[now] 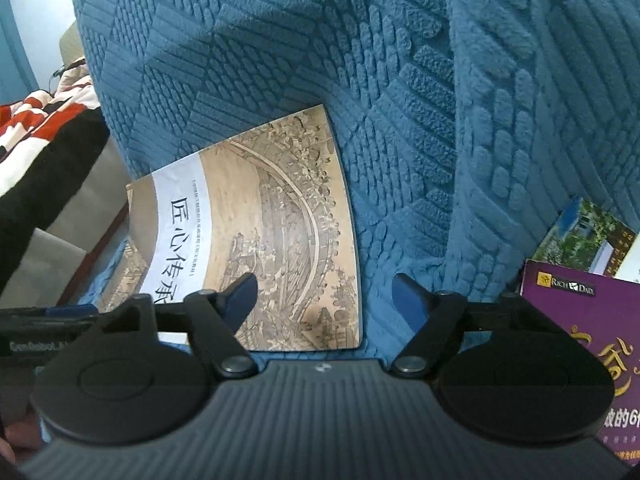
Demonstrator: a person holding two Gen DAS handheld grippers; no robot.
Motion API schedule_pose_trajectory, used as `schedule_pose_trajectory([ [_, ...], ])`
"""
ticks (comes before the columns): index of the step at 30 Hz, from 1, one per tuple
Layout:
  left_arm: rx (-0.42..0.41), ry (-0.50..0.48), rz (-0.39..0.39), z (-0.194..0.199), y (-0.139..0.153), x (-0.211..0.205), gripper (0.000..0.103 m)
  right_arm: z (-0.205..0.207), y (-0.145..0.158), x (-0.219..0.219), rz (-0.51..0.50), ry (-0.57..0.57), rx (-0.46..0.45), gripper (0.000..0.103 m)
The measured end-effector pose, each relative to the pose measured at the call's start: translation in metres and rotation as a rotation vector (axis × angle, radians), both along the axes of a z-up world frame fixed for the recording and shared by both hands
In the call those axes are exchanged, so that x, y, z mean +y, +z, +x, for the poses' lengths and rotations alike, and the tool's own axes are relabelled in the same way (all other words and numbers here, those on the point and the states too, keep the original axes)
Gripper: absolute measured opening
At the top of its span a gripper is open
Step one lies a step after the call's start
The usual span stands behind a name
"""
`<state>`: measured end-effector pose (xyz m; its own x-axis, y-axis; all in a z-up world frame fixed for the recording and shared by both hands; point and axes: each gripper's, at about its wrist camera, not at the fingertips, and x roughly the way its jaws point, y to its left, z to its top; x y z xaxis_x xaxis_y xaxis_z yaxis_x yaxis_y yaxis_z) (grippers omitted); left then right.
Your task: Organize objects
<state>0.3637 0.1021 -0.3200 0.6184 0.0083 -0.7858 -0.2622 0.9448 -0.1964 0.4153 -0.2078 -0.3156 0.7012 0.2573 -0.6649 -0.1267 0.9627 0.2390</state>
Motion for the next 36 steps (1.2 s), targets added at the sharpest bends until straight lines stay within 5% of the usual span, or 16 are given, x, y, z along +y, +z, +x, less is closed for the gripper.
schedule_pose_trajectory([
  [7,0.007,0.031,-0.035,-0.002,-0.009,0.013,0.085,0.016,-0.011,-0.004,0.048,-0.006,0.053,0.053],
  [19,0.011,0.037,-0.068,-0.007,-0.012,0.016,0.083,0.027,-0.022,-0.009,0.114,0.036,0.134,0.055],
  [28,0.022,0.068,-0.215,-0.02,-0.005,0.02,0.084,0.009,-0.006,-0.016,0.335,0.066,0.187,0.055],
  [36,0.028,0.101,-0.433,-0.034,0.0,0.039,0.084,-0.03,0.019,-0.013,0.539,0.094,0.189,0.055],
])
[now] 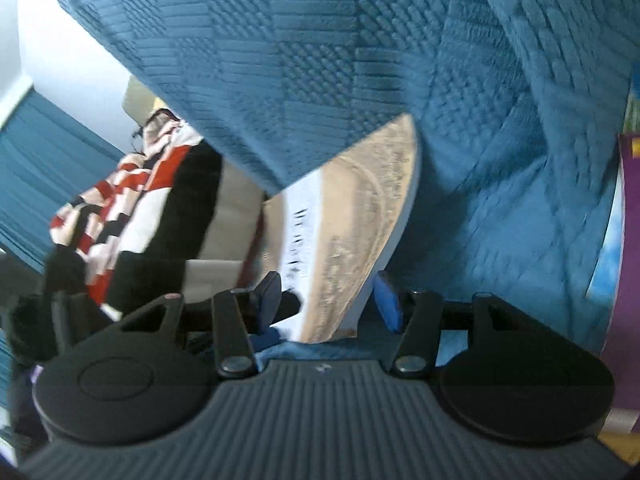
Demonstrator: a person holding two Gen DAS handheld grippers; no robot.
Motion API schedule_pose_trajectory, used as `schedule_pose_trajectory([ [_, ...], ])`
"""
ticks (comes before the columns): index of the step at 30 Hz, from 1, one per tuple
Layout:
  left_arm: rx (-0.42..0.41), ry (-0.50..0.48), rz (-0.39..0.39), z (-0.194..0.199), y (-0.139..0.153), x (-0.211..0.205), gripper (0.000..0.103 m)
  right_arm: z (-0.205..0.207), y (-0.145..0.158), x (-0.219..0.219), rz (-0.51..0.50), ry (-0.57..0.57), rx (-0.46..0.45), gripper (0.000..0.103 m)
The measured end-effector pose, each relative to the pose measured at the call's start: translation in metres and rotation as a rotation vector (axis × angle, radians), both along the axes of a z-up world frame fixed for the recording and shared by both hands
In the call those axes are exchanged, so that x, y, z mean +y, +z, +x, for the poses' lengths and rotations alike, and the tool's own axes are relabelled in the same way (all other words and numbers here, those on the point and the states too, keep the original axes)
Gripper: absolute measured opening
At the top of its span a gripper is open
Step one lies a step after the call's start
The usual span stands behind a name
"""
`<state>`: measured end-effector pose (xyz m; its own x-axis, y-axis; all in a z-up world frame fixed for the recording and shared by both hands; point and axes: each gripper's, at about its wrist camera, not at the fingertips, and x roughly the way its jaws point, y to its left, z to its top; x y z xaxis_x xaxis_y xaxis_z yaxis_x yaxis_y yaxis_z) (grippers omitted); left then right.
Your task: Organize objects
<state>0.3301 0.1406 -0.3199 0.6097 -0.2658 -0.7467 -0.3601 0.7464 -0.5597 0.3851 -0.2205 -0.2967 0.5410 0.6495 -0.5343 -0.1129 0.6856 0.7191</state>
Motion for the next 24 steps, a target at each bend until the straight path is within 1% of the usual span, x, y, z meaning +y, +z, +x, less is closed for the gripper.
schedule_pose_trajectory([
  [3,0.01,0.027,-0.152,-0.008,-0.004,0.01,0.084,-0.01,0.003,0.009,0.044,0.003,-0.005,0.054],
  [6,0.032,0.061,-0.329,-0.024,-0.012,0.02,0.084,-0.016,0.007,0.018,0.14,0.012,-0.004,0.053],
  [7,0.038,0.075,-0.372,-0.03,-0.015,0.023,0.084,-0.018,0.008,0.022,0.136,0.008,-0.004,0.053],
  [8,0.044,0.085,-0.389,-0.034,-0.018,0.025,0.084,-0.019,0.01,0.027,0.112,0.006,-0.009,0.053],
  [9,0.054,0.088,-0.385,-0.037,-0.02,0.025,0.083,-0.021,0.013,0.031,0.081,0.006,-0.021,0.053],
  [11,0.077,0.081,-0.349,-0.036,-0.022,0.023,0.079,-0.02,0.015,0.034,-0.002,-0.014,-0.04,0.053],
  [13,0.067,0.07,-0.327,-0.031,-0.02,0.021,0.071,-0.015,0.014,0.031,-0.078,-0.039,-0.06,0.053],
  [14,0.057,0.065,-0.306,-0.028,-0.018,0.02,0.07,-0.01,0.013,0.03,-0.109,-0.058,-0.072,0.054],
  [17,0.027,0.056,-0.205,-0.024,-0.01,0.016,0.066,0.002,0.003,0.019,-0.192,-0.122,-0.092,0.054],
  [19,0.029,0.046,-0.154,-0.017,-0.01,0.012,0.055,0.012,-0.003,0.015,-0.251,-0.13,-0.115,0.054],
  [21,0.042,0.044,-0.139,-0.013,-0.014,0.011,0.049,0.023,-0.011,0.011,-0.297,-0.13,-0.134,0.054],
  [22,0.048,0.046,-0.144,-0.012,-0.015,0.011,0.047,0.029,-0.015,0.011,-0.31,-0.125,-0.14,0.054],
  [24,0.06,0.053,-0.16,-0.01,-0.02,0.012,0.046,0.04,-0.021,0.012,-0.339,-0.107,-0.153,0.054],
])
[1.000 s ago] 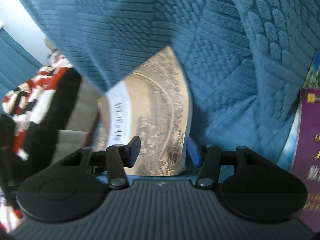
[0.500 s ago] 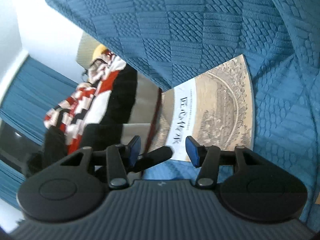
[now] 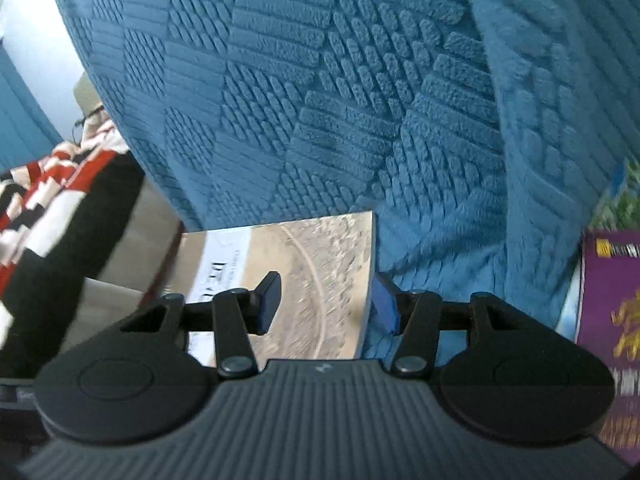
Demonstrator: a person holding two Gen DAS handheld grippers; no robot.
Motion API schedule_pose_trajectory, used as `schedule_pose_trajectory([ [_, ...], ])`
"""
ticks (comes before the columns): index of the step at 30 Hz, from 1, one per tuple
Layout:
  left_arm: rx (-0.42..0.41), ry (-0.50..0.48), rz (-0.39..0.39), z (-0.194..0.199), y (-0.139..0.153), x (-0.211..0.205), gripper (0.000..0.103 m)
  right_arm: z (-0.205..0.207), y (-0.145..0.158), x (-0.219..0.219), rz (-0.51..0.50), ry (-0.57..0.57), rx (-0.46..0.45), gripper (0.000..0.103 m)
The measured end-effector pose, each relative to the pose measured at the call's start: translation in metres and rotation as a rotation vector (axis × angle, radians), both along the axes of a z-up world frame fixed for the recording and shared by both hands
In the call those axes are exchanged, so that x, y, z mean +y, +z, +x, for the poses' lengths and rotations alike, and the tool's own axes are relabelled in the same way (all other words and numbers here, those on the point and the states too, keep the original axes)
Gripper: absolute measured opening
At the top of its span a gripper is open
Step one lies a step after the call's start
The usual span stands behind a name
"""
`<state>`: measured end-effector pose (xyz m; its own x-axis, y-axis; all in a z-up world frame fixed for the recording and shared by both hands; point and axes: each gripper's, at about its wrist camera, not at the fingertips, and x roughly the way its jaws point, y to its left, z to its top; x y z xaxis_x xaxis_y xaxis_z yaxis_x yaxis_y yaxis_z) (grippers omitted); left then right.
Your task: Organize objects
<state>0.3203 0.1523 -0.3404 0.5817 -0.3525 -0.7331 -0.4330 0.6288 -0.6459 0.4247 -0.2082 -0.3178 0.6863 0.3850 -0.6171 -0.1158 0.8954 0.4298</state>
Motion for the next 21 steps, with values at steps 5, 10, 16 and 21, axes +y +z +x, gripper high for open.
schedule_pose_trajectory([
  [5,0.01,0.005,-0.004,0.003,-0.005,0.002,0.044,0.026,-0.015,0.003,-0.032,0.027,0.009,0.054],
  [10,0.011,-0.012,0.012,0.005,-0.004,0.0,0.044,0.041,-0.026,0.017,-0.06,0.056,0.032,0.054],
  [16,0.008,-0.021,0.014,0.007,-0.003,-0.002,0.044,0.051,-0.034,0.027,-0.085,0.055,0.019,0.055],
  [21,0.008,-0.01,-0.01,0.005,-0.005,0.001,0.044,0.054,-0.033,0.024,-0.071,0.094,0.028,0.058],
])
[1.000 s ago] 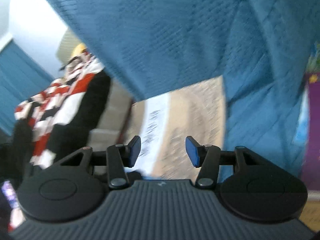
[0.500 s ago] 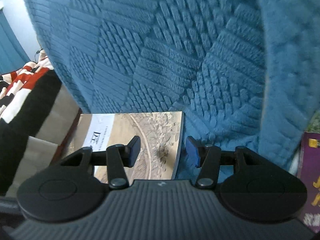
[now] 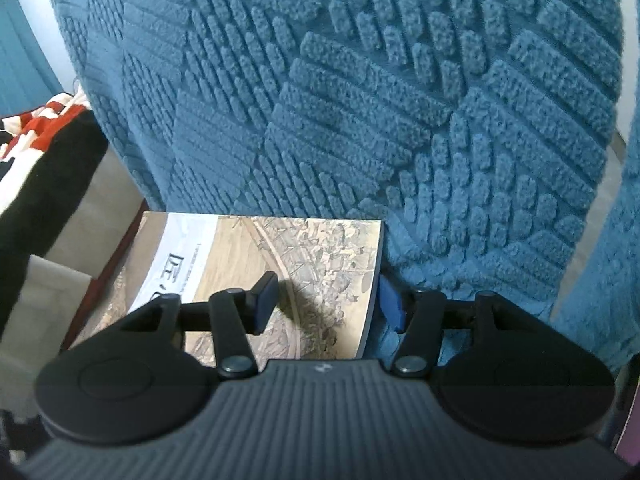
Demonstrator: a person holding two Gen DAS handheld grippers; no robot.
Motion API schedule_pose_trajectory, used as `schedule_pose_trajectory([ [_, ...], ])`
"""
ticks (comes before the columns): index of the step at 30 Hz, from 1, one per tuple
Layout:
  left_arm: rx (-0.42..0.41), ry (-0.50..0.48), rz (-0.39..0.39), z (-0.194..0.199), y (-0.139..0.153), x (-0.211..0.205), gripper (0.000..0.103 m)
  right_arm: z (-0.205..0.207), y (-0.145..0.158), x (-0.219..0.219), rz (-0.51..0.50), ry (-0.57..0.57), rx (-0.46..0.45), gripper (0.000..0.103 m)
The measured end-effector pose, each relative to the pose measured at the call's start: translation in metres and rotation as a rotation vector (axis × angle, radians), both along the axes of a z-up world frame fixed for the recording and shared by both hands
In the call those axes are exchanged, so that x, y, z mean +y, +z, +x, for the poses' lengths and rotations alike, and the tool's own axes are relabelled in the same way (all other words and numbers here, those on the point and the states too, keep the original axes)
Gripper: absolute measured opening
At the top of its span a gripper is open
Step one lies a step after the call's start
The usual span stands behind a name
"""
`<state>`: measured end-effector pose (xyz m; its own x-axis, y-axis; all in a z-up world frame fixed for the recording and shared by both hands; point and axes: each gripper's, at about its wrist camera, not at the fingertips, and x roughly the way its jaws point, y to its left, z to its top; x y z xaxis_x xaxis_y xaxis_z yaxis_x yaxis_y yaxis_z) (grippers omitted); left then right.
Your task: Organize objects
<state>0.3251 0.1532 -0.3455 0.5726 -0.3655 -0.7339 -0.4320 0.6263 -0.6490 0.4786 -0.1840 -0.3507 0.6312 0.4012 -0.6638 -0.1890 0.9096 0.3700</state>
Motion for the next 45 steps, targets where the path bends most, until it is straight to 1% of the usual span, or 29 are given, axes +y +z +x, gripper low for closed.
schedule_pose_trajectory([
  [2,0.002,0.008,-0.01,0.0,-0.001,0.001,0.044,-0.001,0.005,-0.011,0.08,0.015,0.007,0.062],
  [6,0.007,0.023,-0.035,-0.002,-0.004,0.007,0.044,-0.008,0.023,-0.03,0.243,0.082,-0.028,0.062],
  [8,0.011,0.036,-0.043,-0.004,-0.006,0.01,0.045,-0.012,0.032,-0.034,0.305,0.125,-0.047,0.062],
  [10,0.013,0.047,-0.045,-0.006,-0.006,0.013,0.045,-0.016,0.04,-0.035,0.336,0.187,-0.055,0.062],
  [13,0.016,0.06,-0.051,-0.008,-0.007,0.016,0.047,-0.016,0.043,-0.034,0.334,0.266,-0.023,0.062],
  [16,0.018,0.073,-0.053,-0.01,-0.006,0.019,0.05,-0.014,0.035,-0.033,0.301,0.322,0.044,0.062],
  [19,0.018,0.082,-0.076,-0.011,-0.008,0.021,0.05,-0.016,0.022,-0.03,0.245,0.371,0.134,0.06],
  [20,0.019,0.085,-0.079,-0.01,-0.009,0.022,0.05,-0.019,0.02,-0.025,0.209,0.381,0.145,0.06],
  [22,0.02,0.084,-0.077,-0.01,-0.008,0.023,0.05,-0.031,0.024,-0.022,0.164,0.387,0.114,0.059],
  [23,0.021,0.083,-0.076,-0.01,-0.008,0.022,0.05,-0.033,0.031,-0.02,0.176,0.38,0.099,0.058],
  [24,0.021,0.083,-0.077,-0.01,-0.008,0.022,0.05,-0.035,0.033,-0.021,0.203,0.362,0.087,0.048],
  [25,0.022,0.083,-0.081,-0.01,-0.009,0.023,0.05,-0.035,0.035,-0.024,0.227,0.335,0.083,0.034],
  [27,0.023,0.086,-0.091,-0.012,-0.009,0.023,0.051,-0.032,0.038,-0.026,0.254,0.287,0.093,0.02],
  [29,0.027,0.095,-0.113,-0.014,-0.01,0.024,0.052,-0.034,0.041,-0.028,0.262,0.282,0.099,0.019],
  [30,0.027,0.099,-0.132,-0.017,-0.011,0.026,0.052,-0.037,0.043,-0.027,0.25,0.289,0.097,0.018],
  [31,0.026,0.103,-0.161,-0.02,-0.012,0.027,0.052,-0.04,0.045,-0.029,0.229,0.287,0.096,0.013],
  [33,0.024,0.106,-0.221,-0.027,-0.014,0.029,0.055,-0.043,0.049,-0.024,0.205,0.249,0.117,0.012],
  [35,0.013,0.112,-0.292,-0.035,-0.014,0.032,0.061,-0.048,0.06,-0.021,0.202,0.214,0.12,0.012],
  [37,-0.006,0.119,-0.353,-0.044,-0.014,0.034,0.07,-0.055,0.072,-0.017,0.205,0.198,0.109,0.01],
  [39,-0.009,0.126,-0.387,-0.05,-0.013,0.036,0.075,-0.062,0.086,-0.009,0.211,0.172,0.11,0.009],
  [41,-0.007,0.151,-0.439,-0.056,-0.016,0.042,0.076,-0.068,0.098,0.001,0.214,0.154,0.117,0.009],
  [43,-0.02,0.178,-0.522,-0.062,-0.02,0.045,0.079,-0.074,0.108,0.009,0.213,0.121,0.131,0.009],
  [45,-0.027,0.208,-0.605,-0.067,-0.027,0.046,0.079,-0.08,0.115,0.016,0.232,0.064,0.152,0.009],
])
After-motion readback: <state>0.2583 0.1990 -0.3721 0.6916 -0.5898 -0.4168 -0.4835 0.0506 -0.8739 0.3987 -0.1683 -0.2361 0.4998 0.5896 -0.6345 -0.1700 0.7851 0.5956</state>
